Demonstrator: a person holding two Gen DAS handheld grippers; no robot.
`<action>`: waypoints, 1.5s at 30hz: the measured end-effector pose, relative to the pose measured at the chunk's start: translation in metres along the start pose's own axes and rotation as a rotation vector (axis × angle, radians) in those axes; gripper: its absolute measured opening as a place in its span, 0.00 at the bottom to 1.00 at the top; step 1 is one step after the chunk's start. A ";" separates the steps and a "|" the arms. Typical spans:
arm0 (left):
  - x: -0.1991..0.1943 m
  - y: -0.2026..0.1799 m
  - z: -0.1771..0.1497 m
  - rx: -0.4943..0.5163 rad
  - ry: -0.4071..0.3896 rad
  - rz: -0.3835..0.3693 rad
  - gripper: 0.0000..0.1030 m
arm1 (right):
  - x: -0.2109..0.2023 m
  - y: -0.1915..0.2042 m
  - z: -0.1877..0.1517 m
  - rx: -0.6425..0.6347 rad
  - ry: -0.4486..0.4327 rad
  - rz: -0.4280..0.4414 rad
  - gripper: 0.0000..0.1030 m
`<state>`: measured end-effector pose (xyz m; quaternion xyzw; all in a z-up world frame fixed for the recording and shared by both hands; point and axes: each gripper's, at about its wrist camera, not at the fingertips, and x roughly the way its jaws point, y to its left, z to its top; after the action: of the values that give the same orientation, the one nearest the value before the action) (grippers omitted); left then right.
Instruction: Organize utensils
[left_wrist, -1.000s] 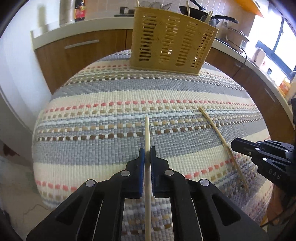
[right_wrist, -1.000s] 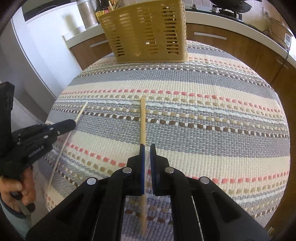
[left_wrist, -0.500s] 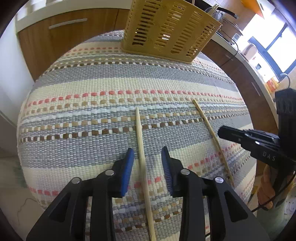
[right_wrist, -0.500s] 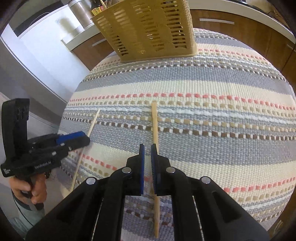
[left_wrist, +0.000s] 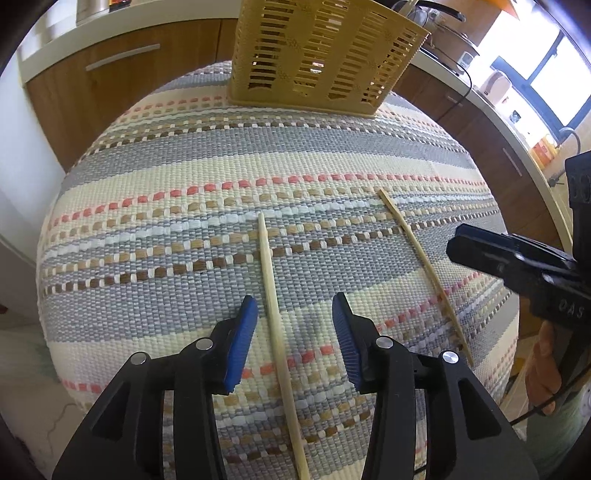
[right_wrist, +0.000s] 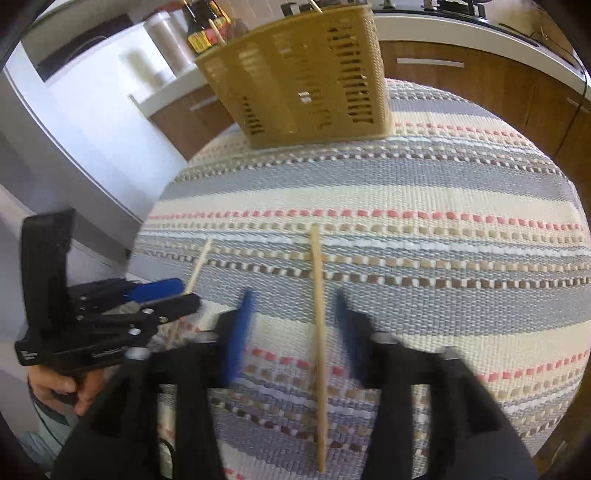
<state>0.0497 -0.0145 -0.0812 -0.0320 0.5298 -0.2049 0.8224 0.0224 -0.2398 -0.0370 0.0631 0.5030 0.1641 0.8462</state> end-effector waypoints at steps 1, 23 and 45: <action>0.001 -0.001 0.001 0.002 0.001 0.002 0.40 | 0.001 0.002 0.001 -0.019 -0.005 -0.019 0.52; -0.070 -0.040 0.052 0.081 -0.330 0.066 0.04 | -0.012 0.035 0.049 -0.194 0.057 -0.012 0.04; -0.171 -0.050 0.184 0.038 -1.026 -0.008 0.04 | -0.136 0.019 0.195 -0.184 -0.768 -0.079 0.04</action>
<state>0.1364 -0.0271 0.1595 -0.1152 0.0543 -0.1755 0.9762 0.1280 -0.2569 0.1760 0.0244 0.1351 0.1401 0.9806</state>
